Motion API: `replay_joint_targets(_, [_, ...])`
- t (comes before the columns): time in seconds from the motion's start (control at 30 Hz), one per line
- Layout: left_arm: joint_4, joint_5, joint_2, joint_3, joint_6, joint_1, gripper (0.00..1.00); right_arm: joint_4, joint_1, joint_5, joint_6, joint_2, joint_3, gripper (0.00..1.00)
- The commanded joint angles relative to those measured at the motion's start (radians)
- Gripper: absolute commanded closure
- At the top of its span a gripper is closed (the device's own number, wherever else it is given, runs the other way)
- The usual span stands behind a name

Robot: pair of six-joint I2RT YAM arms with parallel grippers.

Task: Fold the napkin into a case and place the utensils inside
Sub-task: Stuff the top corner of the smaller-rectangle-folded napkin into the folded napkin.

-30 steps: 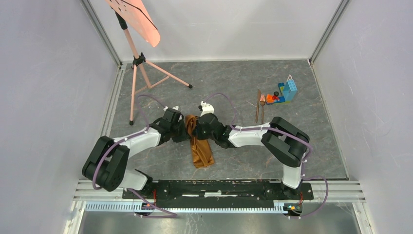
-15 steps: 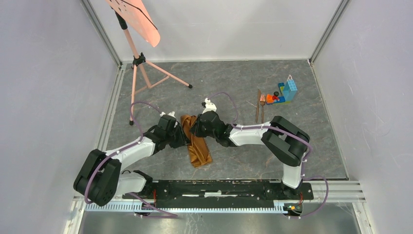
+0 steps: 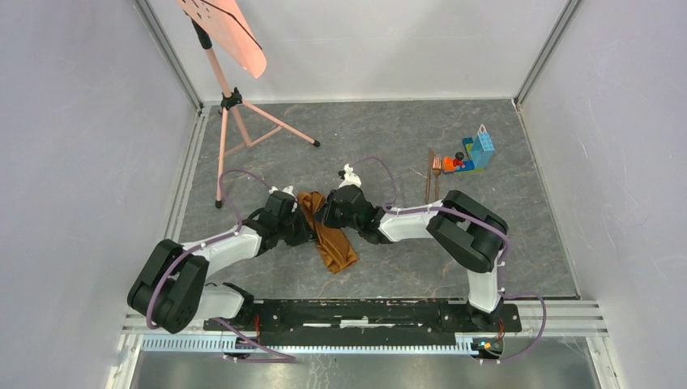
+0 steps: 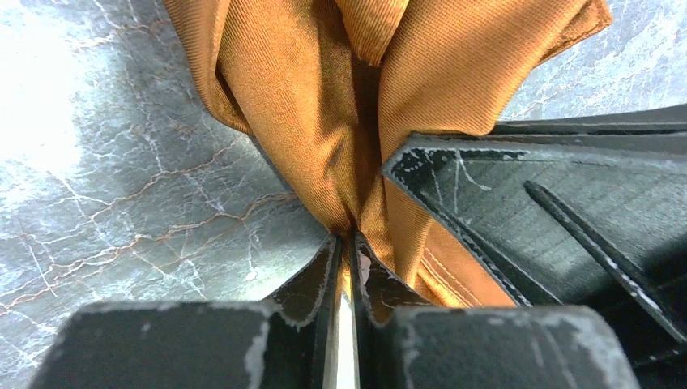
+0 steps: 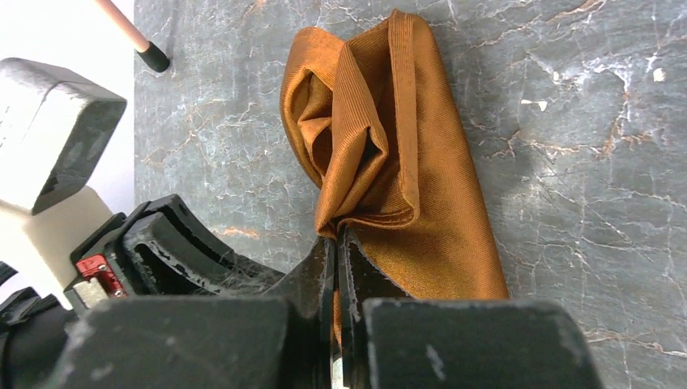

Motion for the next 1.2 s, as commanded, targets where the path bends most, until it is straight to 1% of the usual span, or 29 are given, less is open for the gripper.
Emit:
replay_joint_targets(0.0, [-0.042, -0.050, -0.011, 0.012, 0.002, -0.002, 0.87, 0.063, 0.000, 0.009, 0.033, 0.020, 0.002, 1.00])
replay_joint_targets(0.07, [-0.056, -0.055, -0.009, 0.014, 0.007, -0.002, 0.84, 0.064, -0.002, 0.008, 0.036, 0.030, 0.009, 1.00])
replay_joint_targets(0.1, [-0.058, -0.052, -0.016, 0.011, 0.009, -0.002, 0.80, 0.075, -0.003, 0.006, 0.043, 0.031, 0.002, 1.00])
replay_joint_targets(0.2, [-0.058, -0.050, -0.074, -0.015, 0.003, -0.002, 0.60, 0.098, -0.008, -0.002, 0.065, 0.030, -0.009, 1.00])
replay_joint_targets(0.3, [-0.078, -0.060, -0.152, -0.028, 0.007, -0.002, 0.50, 0.118, -0.017, -0.018, 0.084, 0.021, -0.018, 1.00])
replay_joint_targets(0.43, [-0.114, -0.070, -0.215, -0.020, 0.020, -0.003, 0.45, 0.134, -0.025, -0.029, 0.111, 0.011, -0.021, 1.00])
replay_joint_targets(0.6, [-0.102, -0.062, -0.254, -0.020, 0.007, -0.004, 0.40, 0.141, -0.027, -0.033, 0.128, 0.012, -0.011, 1.00])
replay_joint_targets(0.7, [-0.099, -0.058, -0.215, 0.001, 0.008, -0.004, 0.38, 0.148, -0.028, -0.042, 0.139, 0.016, -0.011, 1.00])
replay_joint_targets(0.77, [-0.077, -0.051, -0.189, 0.008, 0.000, -0.005, 0.31, 0.153, -0.028, -0.045, 0.144, 0.017, -0.015, 1.00])
replay_joint_targets(0.87, [-0.069, -0.082, -0.147, 0.020, -0.008, -0.007, 0.29, 0.154, -0.027, -0.043, 0.145, 0.015, -0.018, 1.00])
replay_joint_targets(0.9, [-0.069, -0.095, -0.133, 0.024, -0.007, -0.007, 0.22, 0.154, -0.028, -0.044, 0.144, 0.016, -0.018, 1.00])
replay_joint_targets(0.93, [-0.064, -0.104, -0.119, 0.027, -0.008, -0.007, 0.13, 0.154, -0.028, -0.045, 0.147, 0.017, -0.017, 1.00])
replay_joint_targets(1.03, [-0.038, -0.117, -0.083, 0.024, -0.020, -0.010, 0.12, 0.158, -0.028, -0.049, 0.150, 0.019, -0.018, 1.00])
replay_joint_targets(1.17, [0.005, -0.103, -0.095, -0.006, -0.044, -0.016, 0.15, 0.159, -0.028, -0.050, 0.151, 0.017, -0.027, 1.00])
